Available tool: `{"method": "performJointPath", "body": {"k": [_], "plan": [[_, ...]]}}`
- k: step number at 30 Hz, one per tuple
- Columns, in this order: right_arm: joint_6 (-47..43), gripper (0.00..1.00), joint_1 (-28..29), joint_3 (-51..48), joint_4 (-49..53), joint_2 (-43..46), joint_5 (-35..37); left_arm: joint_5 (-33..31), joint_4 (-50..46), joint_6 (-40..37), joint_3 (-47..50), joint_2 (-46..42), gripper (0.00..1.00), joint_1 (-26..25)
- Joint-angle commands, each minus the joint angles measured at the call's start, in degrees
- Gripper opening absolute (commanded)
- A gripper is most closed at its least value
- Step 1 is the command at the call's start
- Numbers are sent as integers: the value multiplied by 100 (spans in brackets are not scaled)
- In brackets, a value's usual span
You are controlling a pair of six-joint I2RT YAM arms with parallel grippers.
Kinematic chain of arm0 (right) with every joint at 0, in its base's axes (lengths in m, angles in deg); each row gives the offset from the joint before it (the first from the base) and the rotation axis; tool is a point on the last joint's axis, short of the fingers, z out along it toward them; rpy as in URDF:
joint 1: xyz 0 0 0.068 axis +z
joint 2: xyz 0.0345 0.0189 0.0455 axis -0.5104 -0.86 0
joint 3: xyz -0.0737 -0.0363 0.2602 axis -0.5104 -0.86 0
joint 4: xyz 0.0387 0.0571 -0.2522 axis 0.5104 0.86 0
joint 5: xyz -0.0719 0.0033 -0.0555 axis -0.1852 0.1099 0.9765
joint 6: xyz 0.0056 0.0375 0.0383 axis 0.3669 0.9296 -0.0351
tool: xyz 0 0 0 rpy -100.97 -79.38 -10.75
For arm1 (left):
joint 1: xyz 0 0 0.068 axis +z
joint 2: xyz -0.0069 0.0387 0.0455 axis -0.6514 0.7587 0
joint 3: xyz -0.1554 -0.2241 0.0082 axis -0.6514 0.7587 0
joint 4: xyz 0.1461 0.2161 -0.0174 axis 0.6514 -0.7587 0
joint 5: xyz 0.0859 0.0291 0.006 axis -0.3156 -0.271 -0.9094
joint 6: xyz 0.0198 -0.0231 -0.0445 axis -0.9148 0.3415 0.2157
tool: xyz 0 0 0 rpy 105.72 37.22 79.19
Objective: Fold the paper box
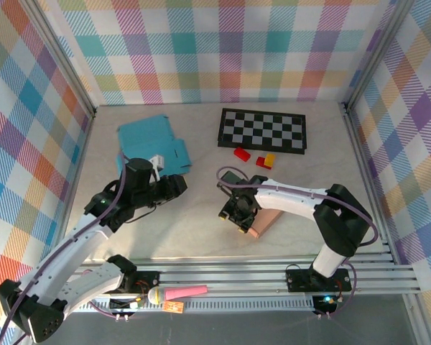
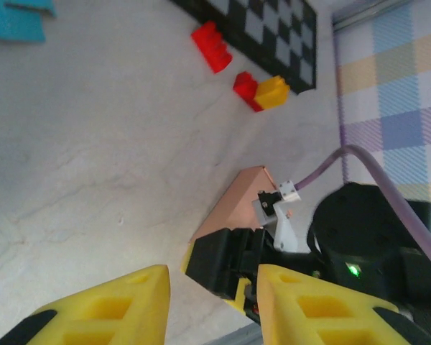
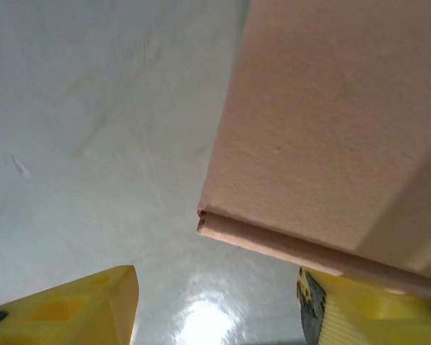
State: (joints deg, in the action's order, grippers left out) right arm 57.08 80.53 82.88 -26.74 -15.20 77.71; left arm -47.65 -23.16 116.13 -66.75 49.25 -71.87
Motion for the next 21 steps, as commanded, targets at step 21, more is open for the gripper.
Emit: {"method": "performJointPath", "body": {"k": [21], "plan": [[-718, 64, -2653, -690, -498, 1252, -84, -685, -1657, -547, -893, 892, 46, 751]]}}
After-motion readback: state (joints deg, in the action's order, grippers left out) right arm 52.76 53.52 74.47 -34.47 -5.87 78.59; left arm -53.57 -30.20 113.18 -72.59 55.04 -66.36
